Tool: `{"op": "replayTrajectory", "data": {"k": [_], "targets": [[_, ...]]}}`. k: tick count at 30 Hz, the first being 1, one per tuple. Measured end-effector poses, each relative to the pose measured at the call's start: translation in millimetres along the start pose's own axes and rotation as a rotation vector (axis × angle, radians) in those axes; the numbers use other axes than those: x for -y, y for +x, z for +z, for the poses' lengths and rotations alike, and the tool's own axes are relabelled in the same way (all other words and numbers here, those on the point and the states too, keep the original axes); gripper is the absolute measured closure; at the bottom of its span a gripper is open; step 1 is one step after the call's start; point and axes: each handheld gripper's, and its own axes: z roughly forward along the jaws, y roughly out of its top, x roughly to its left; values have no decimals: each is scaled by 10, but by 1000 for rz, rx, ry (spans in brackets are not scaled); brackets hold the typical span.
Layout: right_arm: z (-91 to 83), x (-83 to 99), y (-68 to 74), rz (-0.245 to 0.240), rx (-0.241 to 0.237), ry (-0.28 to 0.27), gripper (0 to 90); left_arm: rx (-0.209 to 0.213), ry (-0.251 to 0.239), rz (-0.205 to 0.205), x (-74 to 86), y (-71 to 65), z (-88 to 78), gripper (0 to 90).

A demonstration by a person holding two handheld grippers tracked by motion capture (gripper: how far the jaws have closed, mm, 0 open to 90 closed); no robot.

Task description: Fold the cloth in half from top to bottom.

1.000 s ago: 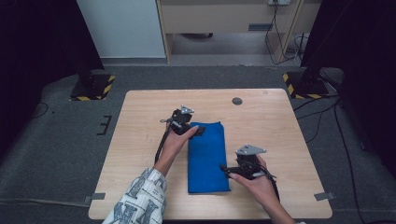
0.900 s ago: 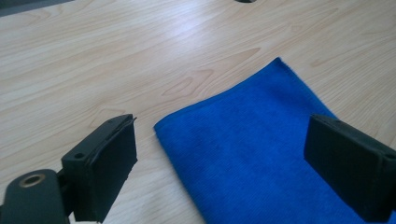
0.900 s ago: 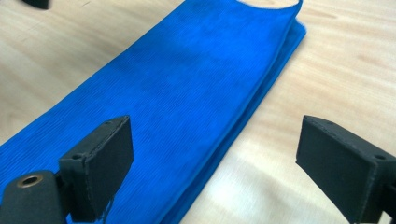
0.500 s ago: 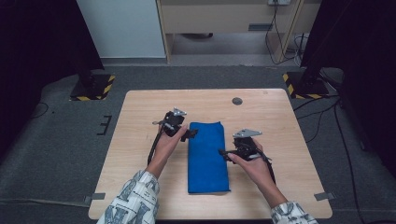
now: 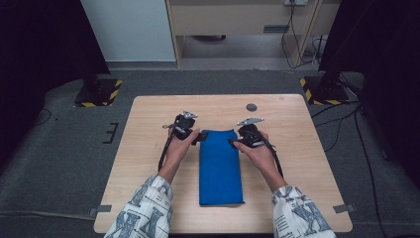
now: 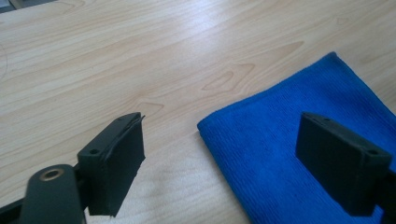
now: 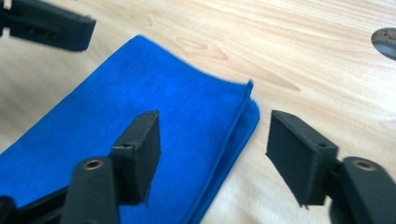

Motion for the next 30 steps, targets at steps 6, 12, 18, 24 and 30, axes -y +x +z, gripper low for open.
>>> {"op": "replayTrajectory", "data": {"k": [6, 12, 18, 24, 30], "targets": [[196, -102, -124, 25, 3, 7, 426, -28, 3, 18, 27, 25, 80, 192], [350, -163, -191, 44, 17, 21, 417, -2, 19, -2, 76, 82, 167, 246], [484, -183, -226, 63, 6, 52, 396, -5, 27, -14, 101, 126, 203, 298], [583, -143, -276, 75, 11, 91, 369, -13, 46, -15, 143, 146, 283, 312], [614, -125, -289, 79, 21, 97, 381, -18, 63, -24, 170, 166, 324, 321]]}}
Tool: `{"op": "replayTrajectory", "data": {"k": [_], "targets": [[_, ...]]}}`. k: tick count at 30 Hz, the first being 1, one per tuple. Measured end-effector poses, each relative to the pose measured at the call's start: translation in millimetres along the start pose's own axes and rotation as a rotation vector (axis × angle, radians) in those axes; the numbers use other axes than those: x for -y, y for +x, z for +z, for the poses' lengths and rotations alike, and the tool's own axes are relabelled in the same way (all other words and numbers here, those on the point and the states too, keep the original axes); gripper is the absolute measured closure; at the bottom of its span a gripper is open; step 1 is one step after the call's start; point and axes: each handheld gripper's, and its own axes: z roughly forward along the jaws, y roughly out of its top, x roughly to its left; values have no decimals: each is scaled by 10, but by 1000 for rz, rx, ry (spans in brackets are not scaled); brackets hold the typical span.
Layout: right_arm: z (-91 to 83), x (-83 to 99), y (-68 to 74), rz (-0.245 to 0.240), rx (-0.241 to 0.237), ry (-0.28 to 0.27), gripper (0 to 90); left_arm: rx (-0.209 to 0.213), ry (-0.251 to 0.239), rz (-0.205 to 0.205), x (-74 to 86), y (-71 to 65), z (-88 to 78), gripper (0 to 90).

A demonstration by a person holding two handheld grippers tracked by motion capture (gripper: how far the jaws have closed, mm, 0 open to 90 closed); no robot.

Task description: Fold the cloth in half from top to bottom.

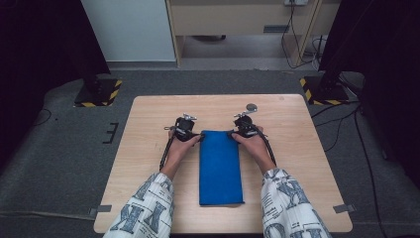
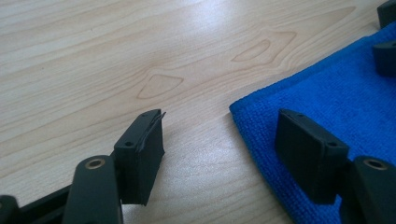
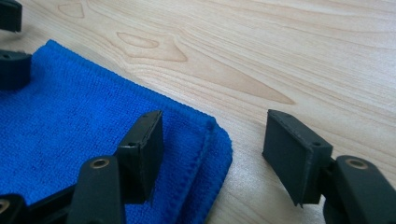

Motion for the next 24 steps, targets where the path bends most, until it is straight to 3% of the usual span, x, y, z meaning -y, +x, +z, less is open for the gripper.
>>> {"op": "replayTrajectory", "data": {"k": [5, 9, 12, 17, 20, 24], "targets": [[-2, 9, 27, -25, 9, 3, 408, 1, 4, 2, 14, 14, 22, 328], [-11, 18, 67, -44, 0, 3, 496, 6, -3, 5, 14, 3, 31, 352], [-37, 56, 82, -50, -12, -7, 549, 18, -1, 23, 8, -33, 31, 423], [-91, 98, 50, -46, -18, 2, 549, 32, 13, 70, -2, -146, 36, 487], [-122, 126, 33, -53, -21, 3, 597, 37, 24, 92, -7, -225, 30, 602], [-125, 128, 53, -70, -37, 7, 661, 44, 11, 81, 11, -238, 27, 658]]}}
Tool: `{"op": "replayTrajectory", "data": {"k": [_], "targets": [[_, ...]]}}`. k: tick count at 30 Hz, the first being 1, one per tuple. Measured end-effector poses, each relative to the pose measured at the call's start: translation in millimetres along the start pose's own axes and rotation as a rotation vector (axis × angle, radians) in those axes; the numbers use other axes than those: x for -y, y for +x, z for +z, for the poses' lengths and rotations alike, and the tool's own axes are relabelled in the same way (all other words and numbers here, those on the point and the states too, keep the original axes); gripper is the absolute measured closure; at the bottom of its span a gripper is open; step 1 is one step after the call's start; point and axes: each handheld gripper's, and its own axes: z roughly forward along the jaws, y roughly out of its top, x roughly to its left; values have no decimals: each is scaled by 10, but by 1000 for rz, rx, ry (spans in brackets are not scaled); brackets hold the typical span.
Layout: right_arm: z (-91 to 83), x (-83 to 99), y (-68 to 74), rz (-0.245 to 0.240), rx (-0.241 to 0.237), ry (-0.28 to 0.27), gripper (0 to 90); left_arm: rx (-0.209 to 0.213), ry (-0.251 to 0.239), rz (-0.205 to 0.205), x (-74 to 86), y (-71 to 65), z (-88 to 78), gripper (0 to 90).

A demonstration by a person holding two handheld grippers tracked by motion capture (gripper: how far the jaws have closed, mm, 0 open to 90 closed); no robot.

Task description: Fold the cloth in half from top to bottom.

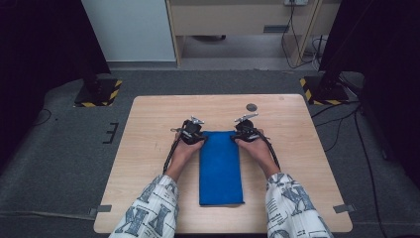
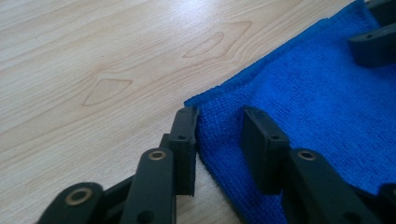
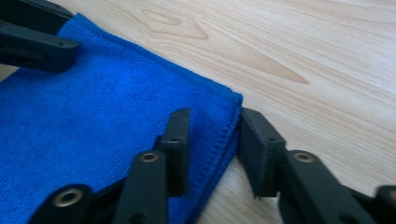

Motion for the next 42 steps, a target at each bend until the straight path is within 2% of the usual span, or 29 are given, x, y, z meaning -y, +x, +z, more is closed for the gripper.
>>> {"op": "replayTrajectory", "data": {"k": [5, 6, 8, 11, 15, 20, 23, 24, 32, 36, 39, 42], "targets": [[10, 1, 12, 6, -23, -7, 772, 26, -19, -20, 28, 15, -7, 734], [14, 2, 18, 11, -32, -9, 815, 37, -18, -30, 31, 10, -10, 776], [18, 2, 24, 20, -40, -9, 842, 39, -15, -31, 28, 6, -13, 823], [9, 1, 33, 21, -43, -13, 854, 37, -14, -29, 15, -18, -28, 841], [-46, 19, 34, 38, -52, -40, 857, 35, -39, -43, -19, -35, -95, 850], [-162, 28, 54, 51, -59, -79, 857, 26, -75, -24, -84, -102, -229, 852], [-264, 2, 95, 34, -63, -105, 858, 14, -97, -7, -126, -144, -325, 854], [-319, -18, 118, 29, -64, -115, 857, 8, -119, -6, -152, -154, -389, 854], [-464, -83, 126, 23, -66, -157, 859, 3, -160, -6, -236, -141, -507, 854], [-522, -171, 83, 28, -64, -179, 859, 3, -187, -5, -305, -137, -559, 853], [-549, -211, 76, 28, -60, -186, 859, -9, -195, 11, -348, -140, -609, 851], [-619, -288, 72, 33, -61, -199, 859, -12, -217, 6, -376, -124, -664, 851]]}}
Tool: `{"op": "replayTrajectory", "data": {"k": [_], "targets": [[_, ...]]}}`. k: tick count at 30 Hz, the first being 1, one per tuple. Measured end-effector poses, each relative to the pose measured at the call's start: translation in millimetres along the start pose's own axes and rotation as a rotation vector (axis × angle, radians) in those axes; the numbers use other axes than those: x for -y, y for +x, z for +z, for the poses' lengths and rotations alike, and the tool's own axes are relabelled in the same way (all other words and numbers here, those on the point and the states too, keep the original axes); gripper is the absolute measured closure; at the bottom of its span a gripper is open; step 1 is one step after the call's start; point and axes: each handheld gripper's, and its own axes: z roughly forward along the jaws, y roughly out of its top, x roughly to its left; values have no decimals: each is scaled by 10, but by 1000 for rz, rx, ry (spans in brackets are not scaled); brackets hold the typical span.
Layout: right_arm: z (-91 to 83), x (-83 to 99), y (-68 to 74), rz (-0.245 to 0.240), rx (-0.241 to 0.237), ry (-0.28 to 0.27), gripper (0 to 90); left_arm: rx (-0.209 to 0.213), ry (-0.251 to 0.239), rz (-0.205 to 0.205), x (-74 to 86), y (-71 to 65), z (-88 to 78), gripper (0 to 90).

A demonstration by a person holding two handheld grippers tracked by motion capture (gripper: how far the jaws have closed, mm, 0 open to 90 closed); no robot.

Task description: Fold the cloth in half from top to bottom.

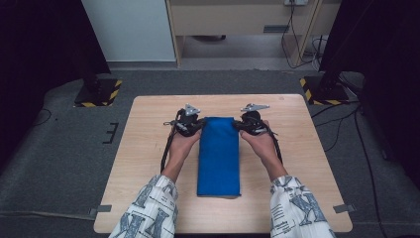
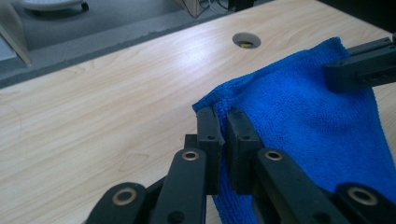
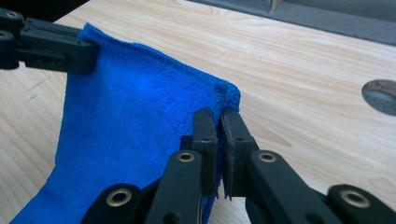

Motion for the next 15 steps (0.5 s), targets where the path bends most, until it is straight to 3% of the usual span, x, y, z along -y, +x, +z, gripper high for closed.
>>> {"op": "replayTrajectory", "data": {"k": [5, 10, 15], "targets": [[-15, -54, 17, -18, -4, -9, 859, -3, -22, 7, -54, 31, -44, 850], [-1, -127, 4, -10, 2, -26, 858, -1, -41, -31, -118, 83, -29, 847], [15, -181, -2, -25, 18, -40, 858, -16, -37, -17, -137, 84, -26, 849]]}}
